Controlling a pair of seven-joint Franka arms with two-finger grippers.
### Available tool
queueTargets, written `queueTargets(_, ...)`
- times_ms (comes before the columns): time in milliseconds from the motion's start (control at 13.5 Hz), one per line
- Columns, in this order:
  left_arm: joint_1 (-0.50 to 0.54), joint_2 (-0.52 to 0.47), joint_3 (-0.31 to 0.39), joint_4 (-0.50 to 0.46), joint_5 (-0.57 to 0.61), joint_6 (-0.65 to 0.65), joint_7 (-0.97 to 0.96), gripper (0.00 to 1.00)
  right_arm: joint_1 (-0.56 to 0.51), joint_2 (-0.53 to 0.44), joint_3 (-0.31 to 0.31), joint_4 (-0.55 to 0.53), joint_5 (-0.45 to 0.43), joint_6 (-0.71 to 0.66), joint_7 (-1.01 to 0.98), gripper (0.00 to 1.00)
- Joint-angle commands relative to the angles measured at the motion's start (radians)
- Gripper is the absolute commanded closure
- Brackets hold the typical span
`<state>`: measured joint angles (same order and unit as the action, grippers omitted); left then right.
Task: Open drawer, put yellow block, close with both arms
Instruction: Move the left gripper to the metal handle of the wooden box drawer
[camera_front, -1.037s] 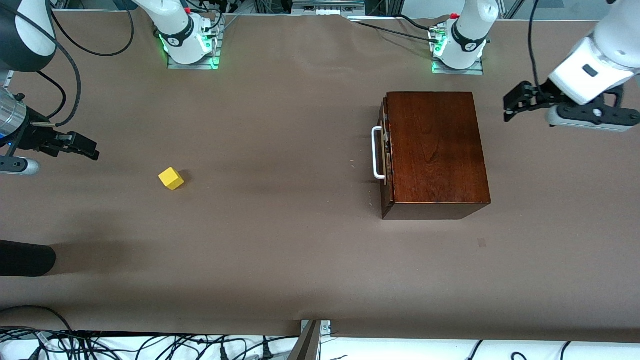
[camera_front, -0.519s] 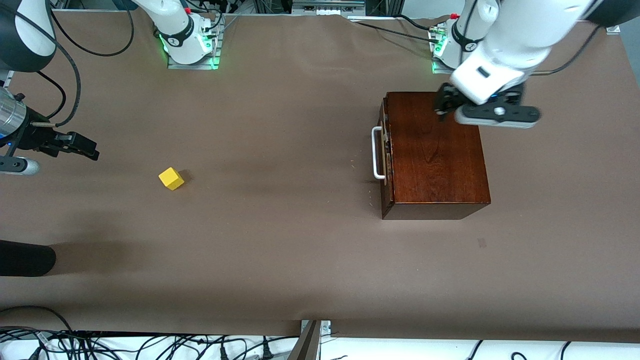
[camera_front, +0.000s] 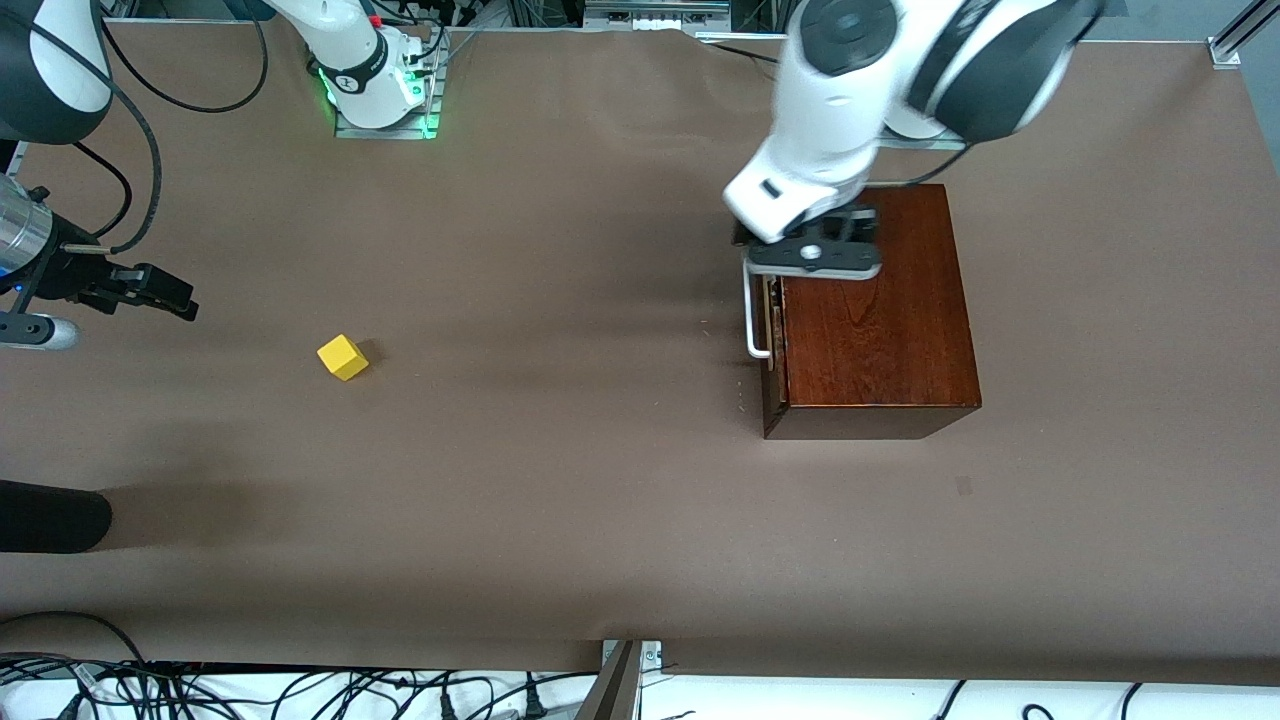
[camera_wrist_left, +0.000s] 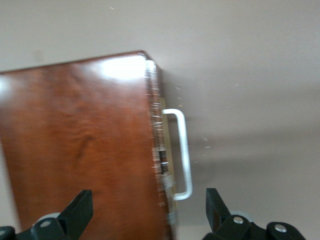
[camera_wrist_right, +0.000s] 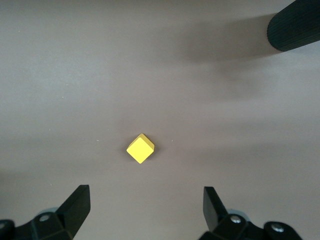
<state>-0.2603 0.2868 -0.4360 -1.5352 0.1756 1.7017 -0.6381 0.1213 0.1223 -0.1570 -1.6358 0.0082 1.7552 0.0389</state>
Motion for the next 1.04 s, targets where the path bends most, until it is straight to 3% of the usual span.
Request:
queueTargets(0,-0.039,0.087,-0.003,0.009,0.028,0.080,-0.096,0.00,-0.003,-0.001,0.002,0.008,0.004,-0.003,0.006,0.00)
queueTargets(444,-0.094,0.160,-0.003,-0.112,0.125,0.217,-0.227,0.00,-0.003,0.000,0.002,0.008,-0.001,0.000,0.006,0.00)
queueTargets(963,-0.106,0.210,0.008,-0.180,0.211,0.291,-0.238,0.00,-0.003,0.003,0.002,0.008,-0.002,0.004,0.004,0.00)
